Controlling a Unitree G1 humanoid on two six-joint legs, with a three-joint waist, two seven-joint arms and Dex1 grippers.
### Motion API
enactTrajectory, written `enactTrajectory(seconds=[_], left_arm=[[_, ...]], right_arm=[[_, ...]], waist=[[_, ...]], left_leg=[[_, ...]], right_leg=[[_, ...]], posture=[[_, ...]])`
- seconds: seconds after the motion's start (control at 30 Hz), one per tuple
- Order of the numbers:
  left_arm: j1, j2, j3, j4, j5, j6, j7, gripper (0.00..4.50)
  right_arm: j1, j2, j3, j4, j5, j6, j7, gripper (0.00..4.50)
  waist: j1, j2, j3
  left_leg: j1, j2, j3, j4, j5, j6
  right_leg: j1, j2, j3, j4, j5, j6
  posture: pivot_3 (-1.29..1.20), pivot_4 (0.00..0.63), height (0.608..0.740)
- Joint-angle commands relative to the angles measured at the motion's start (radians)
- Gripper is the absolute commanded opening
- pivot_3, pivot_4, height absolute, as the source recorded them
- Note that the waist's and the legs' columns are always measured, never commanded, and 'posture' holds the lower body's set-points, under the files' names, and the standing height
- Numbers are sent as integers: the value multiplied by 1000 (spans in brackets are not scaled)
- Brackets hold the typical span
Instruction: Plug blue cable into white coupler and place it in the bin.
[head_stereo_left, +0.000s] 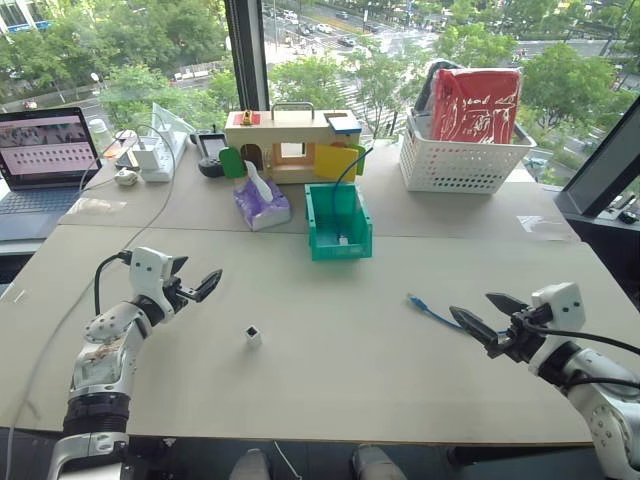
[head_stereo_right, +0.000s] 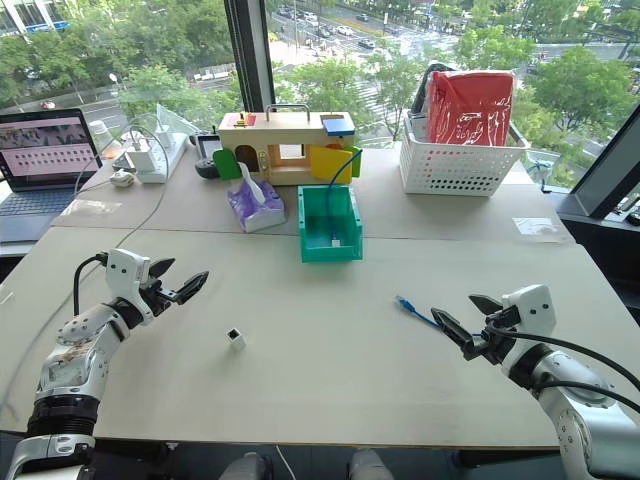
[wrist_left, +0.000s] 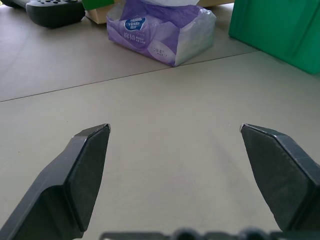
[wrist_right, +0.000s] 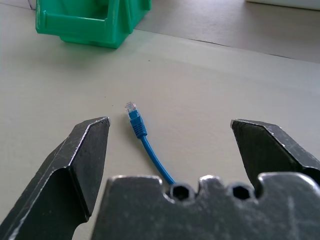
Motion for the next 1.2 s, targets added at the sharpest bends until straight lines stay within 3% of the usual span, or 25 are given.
enactTrajectory(seconds=[0.03, 0.13, 0.33, 0.7, 0.8, 1.13, 1.2], left_arm=[[-45, 32, 5, -16, -11, -22, -39, 4500], [-93, 68, -16, -30, -3, -43, -93, 4500], [-78, 157, -32, -209, -147, 107, -302, 4500], [-1, 193, 10, -406, -220, 204, -284, 4500], [3, 201, 9, -421, -221, 206, -297, 4500], [-69, 224, -48, -415, -218, 223, -349, 4500], [-106, 223, -80, -410, -215, 230, -375, 4500]], right_arm=[[-33, -28, -17, -6, -7, -29, 8, 4485], [-129, -91, 37, 65, -37, -30, 54, 4485], [-358, -133, 246, 338, -148, -54, 176, 4485], [-473, -103, 379, 556, -237, -134, 289, 4485], [-510, -82, 406, 624, -272, -169, 300, 3838], [-533, -118, 487, 649, -355, -282, 433, 313], [-530, -104, 517, 585, -342, -296, 483, 96]], waist=[[0, 0, 0], [-1, 0, 0], [-11, 0, 0], [-1, 0, 0], [-4, 0, 0], [-1, 0, 0], [-1, 0, 0]], left_leg=[[0, 0, 0, 0, 0, 0], [0, 0, 0, 1, 0, 0], [1, 0, 0, 2, 0, 0], [-1, 0, 0, 2, -1, 2], [0, 0, 0, 3, -1, 2], [0, 0, 0, 3, -1, 2], [0, 0, 0, 3, -1, 2]], right_leg=[[0, 0, 0, 0, 0, 0], [0, 0, 0, 0, 0, 0], [1, 0, 0, 0, 0, 0], [0, 0, -1, 0, -1, 0], [1, 0, -1, 0, -1, 0], [1, 0, -1, 0, -1, 0], [1, 0, -1, 0, -1, 0]], posture=[[0, 150, 721], [0, 150, 721], [0, 150, 721], [0, 150, 721], [0, 150, 721], [0, 150, 721], [0, 150, 721]])
